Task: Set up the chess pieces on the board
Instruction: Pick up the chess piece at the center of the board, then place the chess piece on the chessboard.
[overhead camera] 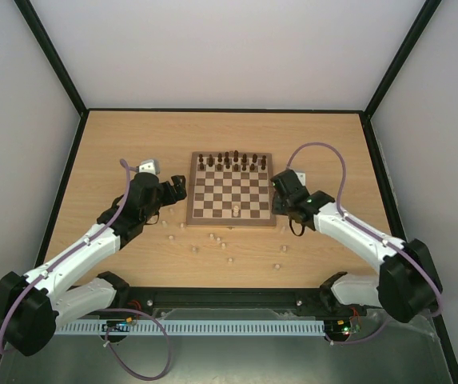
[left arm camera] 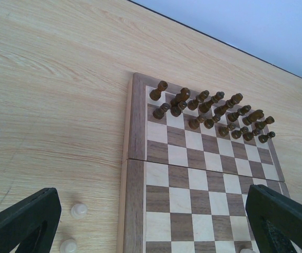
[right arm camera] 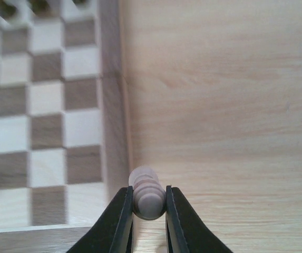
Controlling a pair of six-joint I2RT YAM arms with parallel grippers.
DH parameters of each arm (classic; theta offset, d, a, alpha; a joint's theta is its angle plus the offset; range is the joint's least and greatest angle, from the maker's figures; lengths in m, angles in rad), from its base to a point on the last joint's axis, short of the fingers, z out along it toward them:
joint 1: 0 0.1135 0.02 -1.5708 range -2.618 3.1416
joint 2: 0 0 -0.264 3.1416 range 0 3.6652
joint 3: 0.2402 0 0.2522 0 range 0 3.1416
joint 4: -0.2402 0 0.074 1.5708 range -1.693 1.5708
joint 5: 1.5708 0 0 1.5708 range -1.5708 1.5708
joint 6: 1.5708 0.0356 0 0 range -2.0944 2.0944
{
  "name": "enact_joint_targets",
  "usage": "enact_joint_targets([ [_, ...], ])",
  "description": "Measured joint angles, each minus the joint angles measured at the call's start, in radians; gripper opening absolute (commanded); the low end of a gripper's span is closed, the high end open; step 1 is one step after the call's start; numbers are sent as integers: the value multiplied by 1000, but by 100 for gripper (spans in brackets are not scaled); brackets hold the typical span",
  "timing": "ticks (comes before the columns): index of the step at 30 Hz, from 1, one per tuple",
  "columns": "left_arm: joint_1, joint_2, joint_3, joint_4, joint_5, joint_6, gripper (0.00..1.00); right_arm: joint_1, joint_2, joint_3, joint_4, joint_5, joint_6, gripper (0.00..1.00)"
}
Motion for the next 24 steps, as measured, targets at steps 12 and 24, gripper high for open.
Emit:
enact_joint_targets([
  [12,0,-12,0,0,8,-6,99,191,15,339,-121,27,-23,9],
  [24,0,-209,-11,-15,-85,-15,99,356,330,531,-178,-19,-68,10],
])
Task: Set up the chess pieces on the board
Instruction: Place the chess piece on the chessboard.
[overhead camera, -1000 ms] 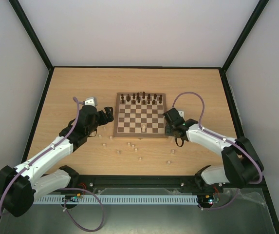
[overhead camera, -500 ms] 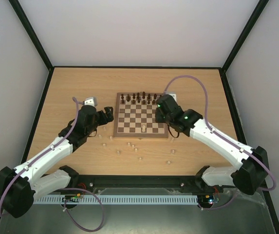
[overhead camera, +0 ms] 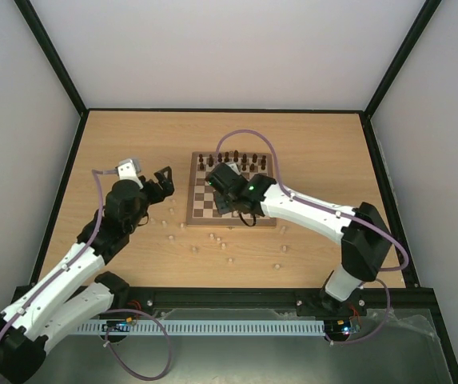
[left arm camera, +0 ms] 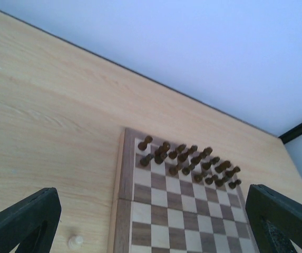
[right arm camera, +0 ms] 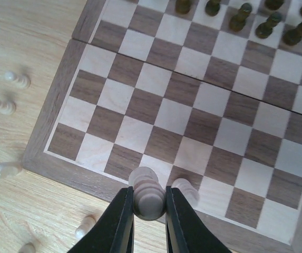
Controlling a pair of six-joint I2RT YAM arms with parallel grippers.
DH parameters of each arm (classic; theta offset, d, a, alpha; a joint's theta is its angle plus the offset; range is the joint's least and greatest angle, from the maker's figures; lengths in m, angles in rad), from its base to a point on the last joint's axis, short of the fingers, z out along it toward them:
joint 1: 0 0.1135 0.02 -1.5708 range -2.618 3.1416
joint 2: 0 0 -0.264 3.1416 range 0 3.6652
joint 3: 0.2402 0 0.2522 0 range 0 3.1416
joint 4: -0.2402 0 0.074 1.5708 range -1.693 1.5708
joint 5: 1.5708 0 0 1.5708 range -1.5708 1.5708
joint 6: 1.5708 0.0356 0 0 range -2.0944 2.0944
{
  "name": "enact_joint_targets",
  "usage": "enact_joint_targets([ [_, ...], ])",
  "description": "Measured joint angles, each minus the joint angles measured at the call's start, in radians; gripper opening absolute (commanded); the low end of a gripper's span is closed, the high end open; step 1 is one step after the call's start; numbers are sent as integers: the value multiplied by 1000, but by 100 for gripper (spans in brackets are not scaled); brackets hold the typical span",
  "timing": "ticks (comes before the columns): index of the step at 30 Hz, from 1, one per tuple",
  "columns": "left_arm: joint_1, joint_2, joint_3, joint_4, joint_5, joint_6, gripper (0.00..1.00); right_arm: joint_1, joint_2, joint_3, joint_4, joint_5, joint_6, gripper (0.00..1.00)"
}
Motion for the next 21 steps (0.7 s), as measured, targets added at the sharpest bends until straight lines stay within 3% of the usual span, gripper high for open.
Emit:
enact_joint_targets([
  [7,0,-76,-13,-9,-47,-3,99,16,85,21,-3,-24,-3,10],
  [21,0,-57,-14,-32,-58,-3,99,18,164,24,-3,-19,1,12],
])
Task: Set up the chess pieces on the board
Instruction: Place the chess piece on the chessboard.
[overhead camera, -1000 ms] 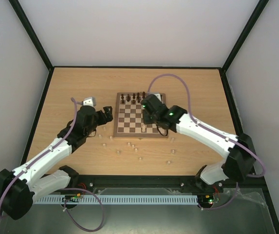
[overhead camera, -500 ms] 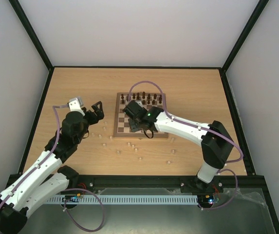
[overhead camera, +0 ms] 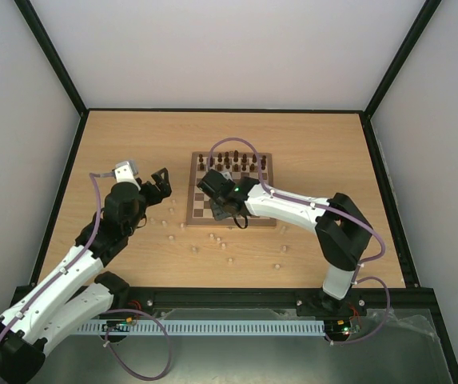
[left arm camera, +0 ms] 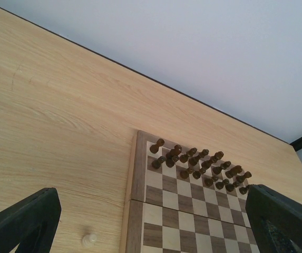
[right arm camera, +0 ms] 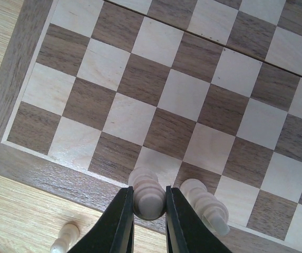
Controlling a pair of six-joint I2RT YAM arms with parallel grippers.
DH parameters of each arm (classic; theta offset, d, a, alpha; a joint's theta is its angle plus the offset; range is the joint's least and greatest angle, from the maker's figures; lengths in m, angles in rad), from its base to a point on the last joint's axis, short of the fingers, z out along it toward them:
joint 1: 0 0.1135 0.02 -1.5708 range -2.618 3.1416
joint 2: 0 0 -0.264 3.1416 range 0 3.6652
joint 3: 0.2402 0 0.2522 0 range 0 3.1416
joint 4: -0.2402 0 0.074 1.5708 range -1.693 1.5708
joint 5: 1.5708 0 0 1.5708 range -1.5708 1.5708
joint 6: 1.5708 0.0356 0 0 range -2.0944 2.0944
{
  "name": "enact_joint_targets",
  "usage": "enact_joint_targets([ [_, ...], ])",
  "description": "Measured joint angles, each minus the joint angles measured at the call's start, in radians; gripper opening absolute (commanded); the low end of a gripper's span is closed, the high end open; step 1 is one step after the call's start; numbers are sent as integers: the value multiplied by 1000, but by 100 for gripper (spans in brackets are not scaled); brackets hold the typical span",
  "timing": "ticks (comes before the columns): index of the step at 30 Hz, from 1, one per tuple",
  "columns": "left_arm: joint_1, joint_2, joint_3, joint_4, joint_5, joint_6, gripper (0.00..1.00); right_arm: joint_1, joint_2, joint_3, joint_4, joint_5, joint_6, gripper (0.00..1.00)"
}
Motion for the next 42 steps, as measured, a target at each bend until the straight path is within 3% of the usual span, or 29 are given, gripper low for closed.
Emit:
enact_joint_targets([
  [20,0,11,0,1,0,0,99,0,46,0,0,23,0,14],
  [42,0,23,0,2,2,0,99,7,47,0,0,23,0,24],
])
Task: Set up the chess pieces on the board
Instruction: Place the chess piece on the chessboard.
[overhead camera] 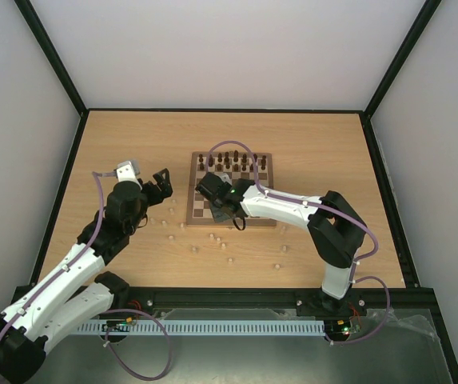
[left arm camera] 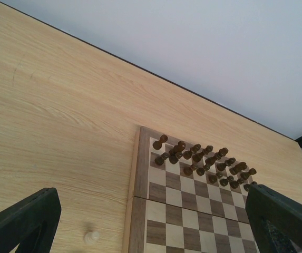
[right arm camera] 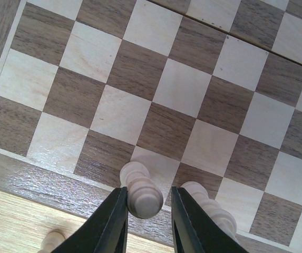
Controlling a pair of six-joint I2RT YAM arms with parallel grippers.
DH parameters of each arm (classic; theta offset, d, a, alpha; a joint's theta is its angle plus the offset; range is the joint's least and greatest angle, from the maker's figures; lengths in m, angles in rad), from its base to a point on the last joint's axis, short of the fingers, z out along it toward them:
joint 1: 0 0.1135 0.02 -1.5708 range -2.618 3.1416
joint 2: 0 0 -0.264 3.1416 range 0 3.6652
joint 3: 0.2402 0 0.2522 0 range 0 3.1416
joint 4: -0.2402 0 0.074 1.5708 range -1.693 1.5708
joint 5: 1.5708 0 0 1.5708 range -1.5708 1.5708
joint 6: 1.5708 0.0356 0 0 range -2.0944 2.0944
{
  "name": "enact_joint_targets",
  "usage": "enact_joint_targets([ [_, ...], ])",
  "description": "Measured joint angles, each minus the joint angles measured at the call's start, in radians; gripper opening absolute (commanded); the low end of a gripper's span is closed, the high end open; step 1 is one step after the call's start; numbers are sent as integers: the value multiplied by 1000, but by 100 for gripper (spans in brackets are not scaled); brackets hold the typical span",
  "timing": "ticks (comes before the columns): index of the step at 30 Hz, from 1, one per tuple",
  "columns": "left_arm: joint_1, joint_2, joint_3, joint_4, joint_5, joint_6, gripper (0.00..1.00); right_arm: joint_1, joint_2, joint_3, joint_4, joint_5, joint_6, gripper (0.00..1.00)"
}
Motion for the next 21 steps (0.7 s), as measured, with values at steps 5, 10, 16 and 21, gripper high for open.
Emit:
enact_joint_targets([
  [5,0,2,0,0,0,0,99,4,0,0,-4,0,0,21],
  [10,0,3,0,0,1,0,99,6,3,0,-12,8,0,16],
  [16,0,3,0,0,4,0,99,12,9,5,-15,30,0,15],
  [21,0,3,0,0,7,0,99,13,16,14,-32,47,0,16],
])
